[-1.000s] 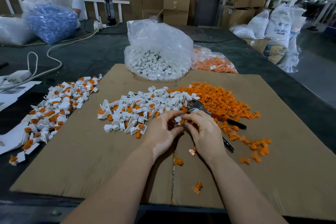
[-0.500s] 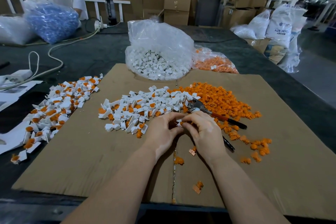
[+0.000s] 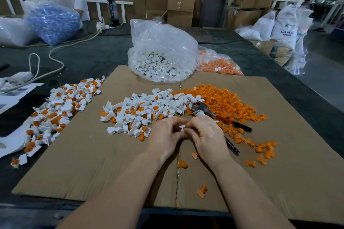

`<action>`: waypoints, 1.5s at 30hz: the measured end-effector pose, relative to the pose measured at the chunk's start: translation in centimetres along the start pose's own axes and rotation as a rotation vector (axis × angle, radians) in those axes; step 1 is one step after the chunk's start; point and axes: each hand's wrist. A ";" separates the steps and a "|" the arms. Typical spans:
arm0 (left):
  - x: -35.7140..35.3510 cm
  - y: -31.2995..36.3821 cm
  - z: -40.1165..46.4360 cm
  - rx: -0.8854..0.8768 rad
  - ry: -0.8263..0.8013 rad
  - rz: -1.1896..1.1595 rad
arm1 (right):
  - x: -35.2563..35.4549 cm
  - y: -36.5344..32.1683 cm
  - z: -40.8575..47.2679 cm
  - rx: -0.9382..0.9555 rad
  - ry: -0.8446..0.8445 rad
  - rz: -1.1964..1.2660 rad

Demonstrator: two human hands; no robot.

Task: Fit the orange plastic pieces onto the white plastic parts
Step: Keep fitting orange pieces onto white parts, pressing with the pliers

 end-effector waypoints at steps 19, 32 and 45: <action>-0.1 -0.2 0.3 0.063 0.053 -0.085 | 0.0 0.3 -0.1 -0.107 0.077 0.067; -0.8 -0.6 1.4 0.280 0.242 0.163 | -0.6 0.9 -0.4 -0.235 0.232 -0.160; -1.0 -1.3 1.1 -0.035 0.166 0.340 | -1.2 0.5 -0.2 -0.211 0.110 -0.513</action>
Point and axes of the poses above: each hand's wrist, its own z-axis towards the middle knuckle, its own x-axis out of the back of the hand, y = z × x, and after that the axes turned 3 degrees about x, right-handed
